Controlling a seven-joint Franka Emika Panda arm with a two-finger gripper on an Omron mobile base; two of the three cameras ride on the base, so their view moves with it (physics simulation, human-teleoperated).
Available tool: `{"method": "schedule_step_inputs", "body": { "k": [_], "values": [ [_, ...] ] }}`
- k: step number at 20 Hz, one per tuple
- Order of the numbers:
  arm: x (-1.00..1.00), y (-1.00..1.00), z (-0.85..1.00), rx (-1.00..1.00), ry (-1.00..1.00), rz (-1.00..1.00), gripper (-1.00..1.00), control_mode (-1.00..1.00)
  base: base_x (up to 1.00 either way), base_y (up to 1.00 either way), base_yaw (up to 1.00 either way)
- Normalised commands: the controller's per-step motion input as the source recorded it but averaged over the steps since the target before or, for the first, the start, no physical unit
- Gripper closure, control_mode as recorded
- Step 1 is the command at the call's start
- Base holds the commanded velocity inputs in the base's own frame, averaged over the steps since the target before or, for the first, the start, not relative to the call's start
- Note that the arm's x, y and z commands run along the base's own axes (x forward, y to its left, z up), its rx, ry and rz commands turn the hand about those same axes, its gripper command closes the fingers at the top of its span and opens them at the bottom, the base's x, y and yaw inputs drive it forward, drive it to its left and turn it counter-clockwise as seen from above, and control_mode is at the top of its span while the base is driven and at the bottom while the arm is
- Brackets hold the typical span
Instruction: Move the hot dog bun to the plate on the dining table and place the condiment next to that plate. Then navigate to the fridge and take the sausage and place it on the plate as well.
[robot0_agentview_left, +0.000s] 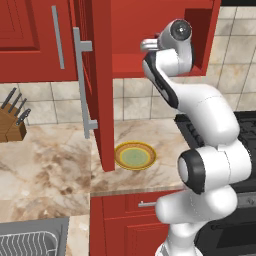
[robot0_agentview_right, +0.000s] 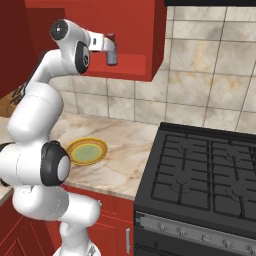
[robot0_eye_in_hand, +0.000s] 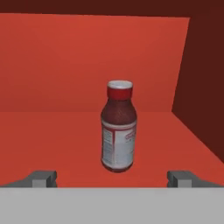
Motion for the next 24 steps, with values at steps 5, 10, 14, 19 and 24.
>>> {"method": "schedule_step_inputs", "body": {
  "k": [5, 10, 14, 19, 24],
  "values": [
    [0.41, -0.06, 0.0, 0.12, 0.12, 0.0, -1.0, -1.0, 0.0, 0.0, 0.0],
    [0.35, -0.09, 0.01, 0.1, 0.1, 0.0, -1.0, -1.0, 0.0, 0.0, 0.0],
    [0.35, 0.0, 0.0, 0.01, 0.09, -0.01, -1.0, -1.0, 0.0, 0.0, 0.0],
    [0.28, 0.0, 0.0, 0.0, 0.05, -0.01, -1.0, -1.0, 0.0, 0.0, 0.0],
    [0.18, -0.02, 0.0, 0.0, 0.01, 0.0, -1.0, -1.0, 0.0, 0.0, 0.0]
  ]
}}
